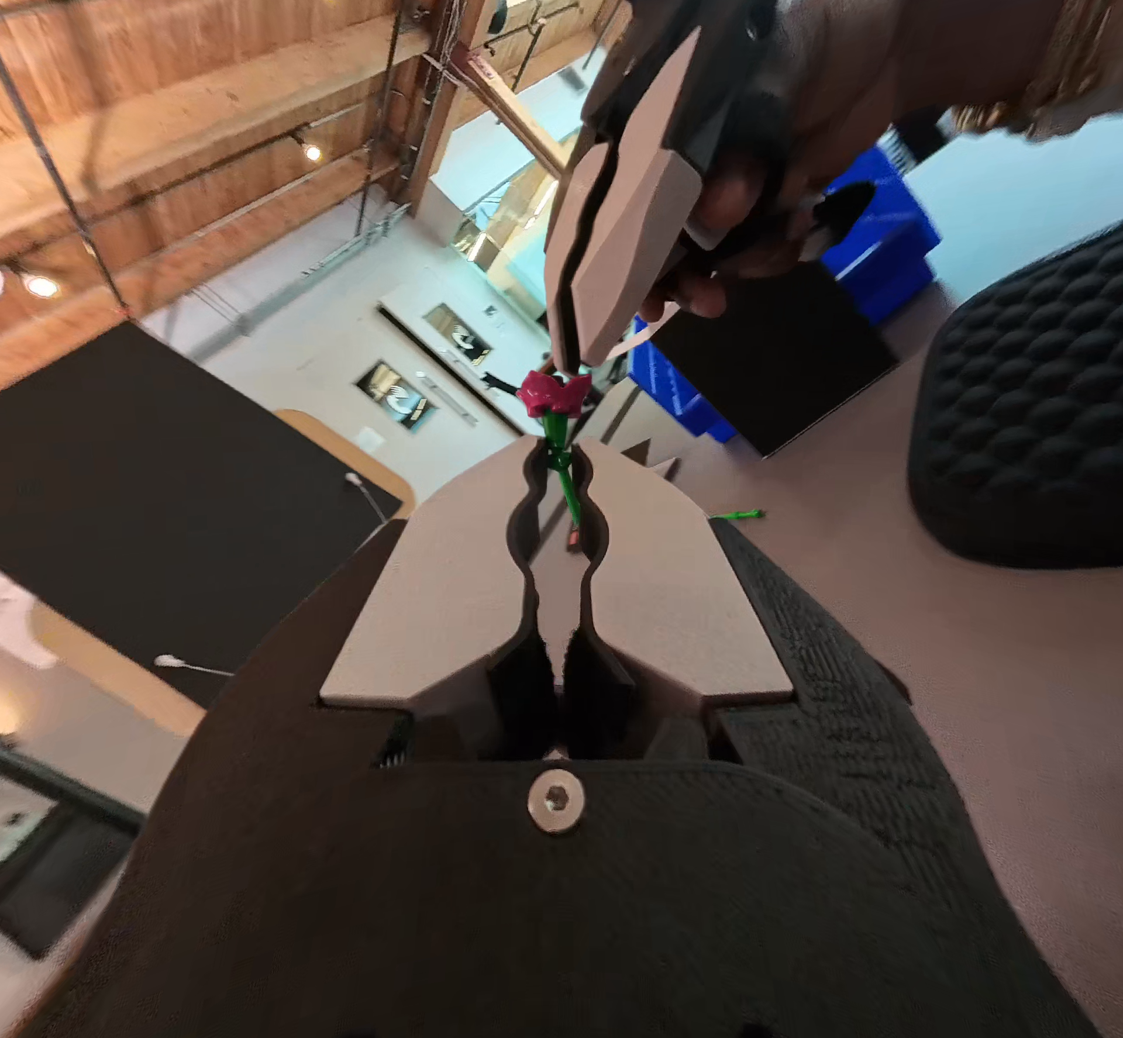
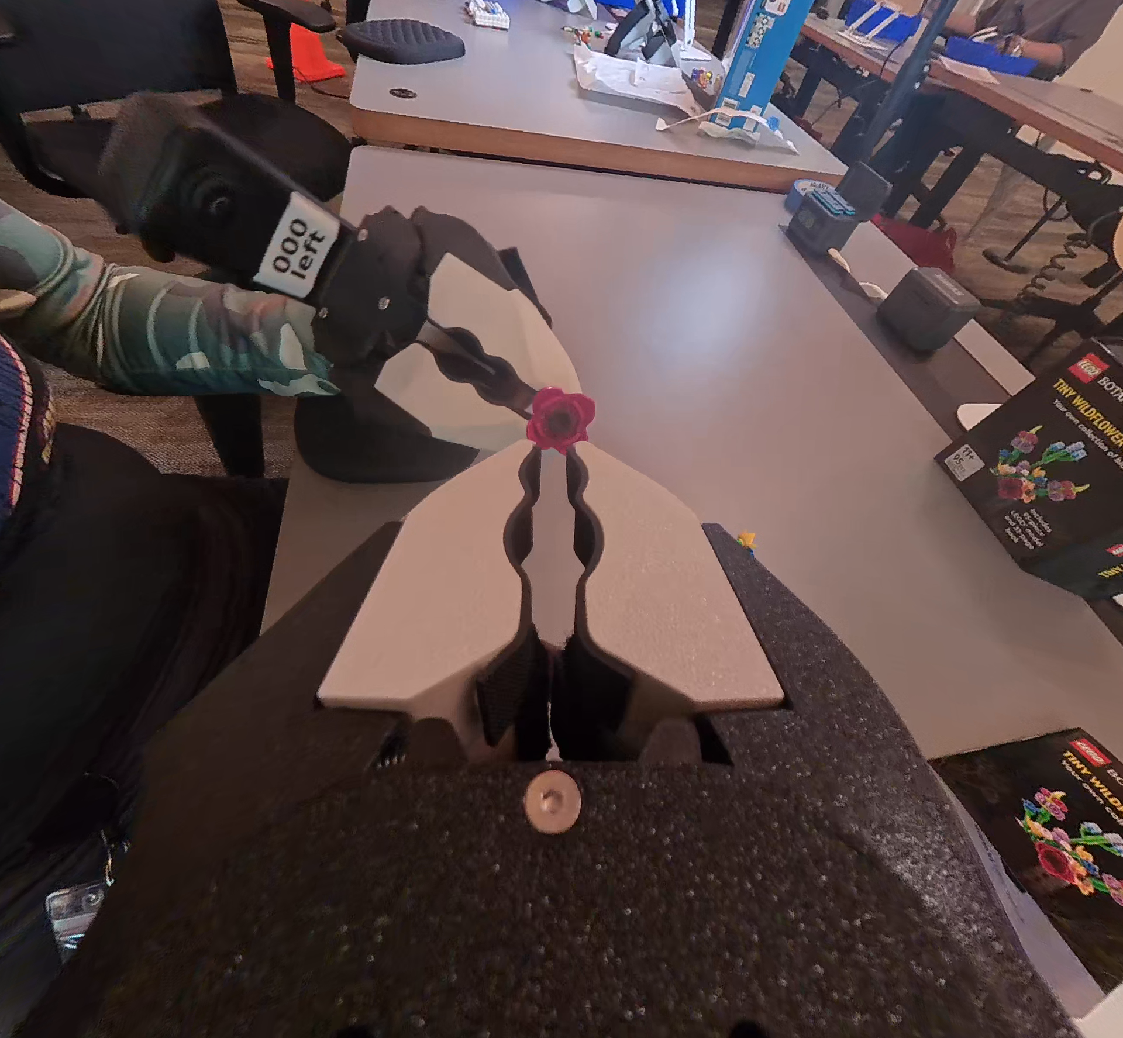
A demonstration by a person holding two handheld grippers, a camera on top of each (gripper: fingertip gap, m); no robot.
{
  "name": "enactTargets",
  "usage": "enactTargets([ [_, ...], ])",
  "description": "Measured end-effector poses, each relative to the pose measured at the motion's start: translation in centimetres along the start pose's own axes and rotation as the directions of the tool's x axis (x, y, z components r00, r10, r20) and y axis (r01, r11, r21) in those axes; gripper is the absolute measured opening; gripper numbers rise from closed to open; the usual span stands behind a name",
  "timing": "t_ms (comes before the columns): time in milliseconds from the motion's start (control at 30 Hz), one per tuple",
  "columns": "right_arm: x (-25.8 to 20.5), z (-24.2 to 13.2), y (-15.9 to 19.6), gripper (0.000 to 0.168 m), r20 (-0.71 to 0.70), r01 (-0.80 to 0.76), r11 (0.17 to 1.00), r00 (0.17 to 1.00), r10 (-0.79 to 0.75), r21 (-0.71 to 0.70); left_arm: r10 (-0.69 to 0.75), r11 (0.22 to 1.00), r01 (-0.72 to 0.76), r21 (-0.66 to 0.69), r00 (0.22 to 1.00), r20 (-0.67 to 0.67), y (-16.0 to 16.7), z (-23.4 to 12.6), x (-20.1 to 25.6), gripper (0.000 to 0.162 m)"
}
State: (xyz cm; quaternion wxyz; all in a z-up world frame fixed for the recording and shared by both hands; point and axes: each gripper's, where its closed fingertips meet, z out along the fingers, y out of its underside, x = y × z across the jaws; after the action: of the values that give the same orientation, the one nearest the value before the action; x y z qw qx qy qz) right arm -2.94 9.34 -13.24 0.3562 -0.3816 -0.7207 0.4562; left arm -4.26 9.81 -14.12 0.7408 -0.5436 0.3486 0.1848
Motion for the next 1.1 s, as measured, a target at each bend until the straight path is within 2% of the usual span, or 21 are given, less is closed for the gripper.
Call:
enactTargets([
  [267,0.3,0.3,0.2,0.008,-0.028,0.007,1.0,1.0,-0.008,-0.023,0.242,0.97,-0.238,-0.047,0.966,0.093,-0.1,0.1,-0.1,0.007],
  [367,0.3,0.2,0.1,0.009,-0.032,0.014,1.0,0.999,-0.015,-0.018,0.25,0.968,-0.245,-0.055,0.964,0.093,0.1,0.2,0.0,0.007],
  [433,0.8,-0.1,-0.1,0.012,-0.087,0.049,0.998,0.995,-0.052,-0.033,0.219,0.975,-0.215,-0.054,0.971,0.095,0.2,0.2,-0.1,0.007],
  [500,1.7,-0.8,-0.2,0.016,-0.22,0.148,0.979,0.959,-0.176,-0.14,0.13,0.991,-0.127,-0.048,0.989,0.064,0.6,0.2,-0.1,0.007],
  [567,2.7,-2.3,0.1,0.022,-0.365,0.237,0.896,0.85,-0.379,-0.376,0.012,1.0,-0.012,-0.026,1.0,0.004,0.7,0.2,0.3,0.007],
  [633,3.4,-4.5,0.2,0.027,-0.457,0.205,0.777,0.709,-0.537,-0.595,-0.068,0.998,0.067,-0.004,0.997,-0.04,0.2,0.1,0.4,0.007],
  [700,2.8,-5.2,-0.4,0.027,-0.474,0.188,0.731,0.651,-0.592,-0.656,-0.117,0.992,0.122,0.04,0.987,-0.108,-1.1,-0.1,0.8,0.007],
  [800,1.1,-4.3,-1.0,0.025,-0.449,0.217,0.758,0.694,-0.563,-0.615,-0.143,0.984,0.157,0.086,0.978,-0.155,-3.1,-0.4,0.9,0.007],
  [1033,1.0,-4.7,-0.6,0.024,-0.436,0.2,0.752,0.71,-0.553,-0.628,-0.09,0.989,0.107,0.106,0.983,-0.159,-5.4,-1.2,-0.1,0.007],
  [1100,0.2,-4.1,-0.6,0.021,-0.389,0.226,0.781,0.766,-0.511,-0.582,-0.067,0.987,0.091,0.13,0.981,-0.18,-6.1,-1.7,-0.2,0.007],
])
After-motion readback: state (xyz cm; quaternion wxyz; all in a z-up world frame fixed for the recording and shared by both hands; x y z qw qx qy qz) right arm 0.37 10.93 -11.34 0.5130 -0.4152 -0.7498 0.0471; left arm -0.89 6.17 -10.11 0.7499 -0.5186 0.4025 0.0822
